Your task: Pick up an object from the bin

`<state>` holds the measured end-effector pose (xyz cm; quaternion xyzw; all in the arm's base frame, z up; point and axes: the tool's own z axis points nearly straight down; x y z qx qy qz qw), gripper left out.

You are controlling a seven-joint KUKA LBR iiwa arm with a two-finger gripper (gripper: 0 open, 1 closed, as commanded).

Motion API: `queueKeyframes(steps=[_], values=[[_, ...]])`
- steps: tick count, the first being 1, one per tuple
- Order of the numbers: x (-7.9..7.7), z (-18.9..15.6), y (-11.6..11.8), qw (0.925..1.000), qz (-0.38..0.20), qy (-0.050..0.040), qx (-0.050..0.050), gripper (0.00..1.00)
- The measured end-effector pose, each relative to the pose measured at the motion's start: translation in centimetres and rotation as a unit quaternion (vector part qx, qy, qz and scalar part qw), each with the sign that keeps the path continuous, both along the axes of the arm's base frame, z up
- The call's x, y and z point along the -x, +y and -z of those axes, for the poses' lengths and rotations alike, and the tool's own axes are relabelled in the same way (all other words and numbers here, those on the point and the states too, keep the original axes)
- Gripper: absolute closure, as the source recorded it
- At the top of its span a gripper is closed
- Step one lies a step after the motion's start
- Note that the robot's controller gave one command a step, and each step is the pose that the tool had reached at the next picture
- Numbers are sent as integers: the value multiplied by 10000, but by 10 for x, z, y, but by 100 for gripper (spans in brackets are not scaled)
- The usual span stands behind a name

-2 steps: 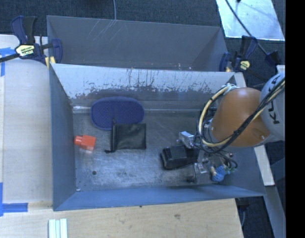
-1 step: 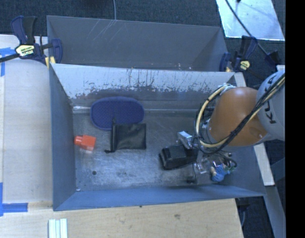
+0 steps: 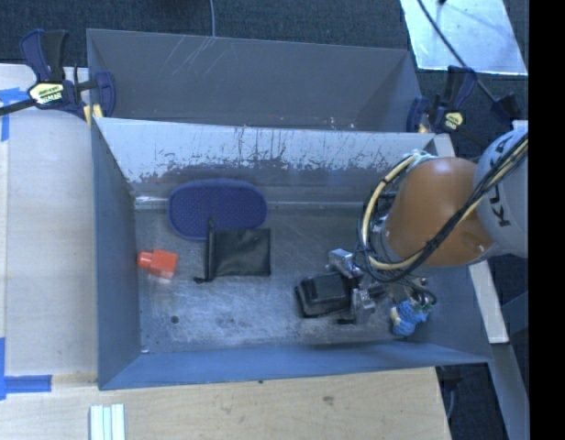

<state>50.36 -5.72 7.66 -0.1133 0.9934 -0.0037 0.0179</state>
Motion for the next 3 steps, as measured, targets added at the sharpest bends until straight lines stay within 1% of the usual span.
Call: queueKeyframes(steps=[1, 2, 3], values=[[-2, -3, -1, 9999, 14, 141, -12, 100], [-3, -79, -1, 9999, 28, 155, -11, 100], [-3, -113, -2, 9998, 42, 174, -13, 100]])
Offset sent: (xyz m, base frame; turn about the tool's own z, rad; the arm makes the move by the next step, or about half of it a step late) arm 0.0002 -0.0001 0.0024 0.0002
